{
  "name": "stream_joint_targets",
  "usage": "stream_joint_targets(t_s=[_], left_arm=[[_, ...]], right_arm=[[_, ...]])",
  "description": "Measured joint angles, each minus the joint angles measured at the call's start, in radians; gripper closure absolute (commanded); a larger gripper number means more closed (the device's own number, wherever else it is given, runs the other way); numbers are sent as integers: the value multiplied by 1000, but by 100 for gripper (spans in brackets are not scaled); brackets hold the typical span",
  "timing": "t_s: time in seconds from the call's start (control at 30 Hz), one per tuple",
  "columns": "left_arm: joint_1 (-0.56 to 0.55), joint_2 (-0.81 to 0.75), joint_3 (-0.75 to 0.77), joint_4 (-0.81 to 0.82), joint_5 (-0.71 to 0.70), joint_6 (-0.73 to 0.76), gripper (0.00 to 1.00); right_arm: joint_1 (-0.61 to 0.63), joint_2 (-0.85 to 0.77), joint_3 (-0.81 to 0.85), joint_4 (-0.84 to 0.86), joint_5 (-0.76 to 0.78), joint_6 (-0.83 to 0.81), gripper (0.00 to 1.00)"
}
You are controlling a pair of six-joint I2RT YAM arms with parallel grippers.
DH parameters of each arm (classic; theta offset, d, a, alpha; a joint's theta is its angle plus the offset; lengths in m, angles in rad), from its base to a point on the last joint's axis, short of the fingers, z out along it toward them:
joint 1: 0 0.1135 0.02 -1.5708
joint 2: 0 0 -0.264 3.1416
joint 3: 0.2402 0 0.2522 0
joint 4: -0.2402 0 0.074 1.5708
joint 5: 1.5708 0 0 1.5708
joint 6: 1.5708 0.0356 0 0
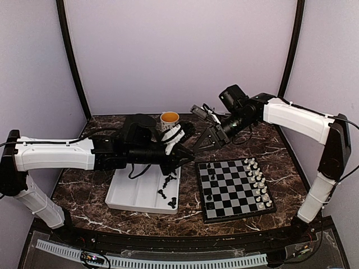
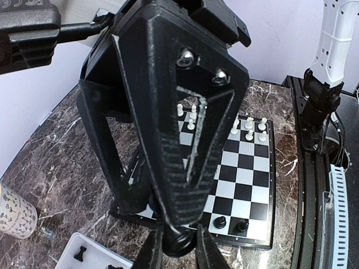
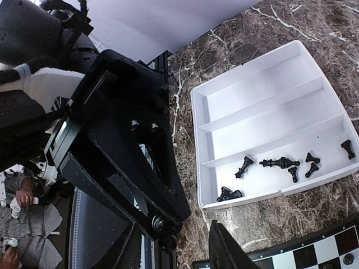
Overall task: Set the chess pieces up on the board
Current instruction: Pass from the left arm to the right, then place the bishop on f8.
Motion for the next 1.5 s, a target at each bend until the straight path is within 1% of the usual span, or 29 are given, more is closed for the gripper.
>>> stream_joint_targets(t_s=[0.17, 0.37, 0.43, 0.47, 0.5, 0.6, 0.63, 0.7, 0.73, 0.77, 0.83, 0.97, 1.1, 1.2, 1.27, 1.4, 1.5], left_arm=[[-2, 2, 0, 0, 0, 0, 85], [-3, 11, 3, -1, -3, 0, 84], [-4, 11, 4, -2, -8, 0, 77], [-4, 11, 4, -3, -11, 0, 71], [-4, 11, 4, -3, -19, 0, 68], [-4, 13, 10, -11, -47, 8, 54], [-4, 13, 14, -19, -56, 10, 37], [-4, 11, 16, -32, -90, 24, 27], [-4, 8, 16, -45, -111, 27, 24], [-3, 2, 14, -60, -143, 34, 13], [2, -16, 8, -74, -188, 51, 3], [41, -96, -12, -95, -248, 47, 1], [188, -158, -15, -89, -251, 23, 2], [293, -177, -48, -44, -226, -3, 5], [342, -175, -77, -22, -194, -29, 6], [390, -163, -109, -20, -136, -76, 6], [399, -156, -114, -16, -114, -96, 7]], right_arm=[[10, 0, 0, -2, -3, 2, 72], [12, 0, 0, -3, -5, -4, 91], [12, 0, 0, -6, -1, -2, 92], [12, 0, 0, -5, 1, -3, 93], [12, 0, 0, -5, 3, -5, 93], [12, 0, 1, -10, 23, -18, 94], [12, 0, 3, -17, 37, -27, 94], [12, 0, 13, -31, 85, -53, 95], [12, -2, 14, -31, 116, -70, 94], [12, -5, 14, -31, 148, -83, 94], [12, -15, 6, -21, 212, -110, 94], [12, -71, -95, 43, 369, -174, 94], [14, -86, -213, 133, 488, -219, 95], [23, -82, -294, 186, 561, -238, 94], [34, -76, -326, 215, 602, -249, 94], [58, -56, -342, 259, 651, -263, 94], [71, -35, -342, 289, 671, -271, 95]])
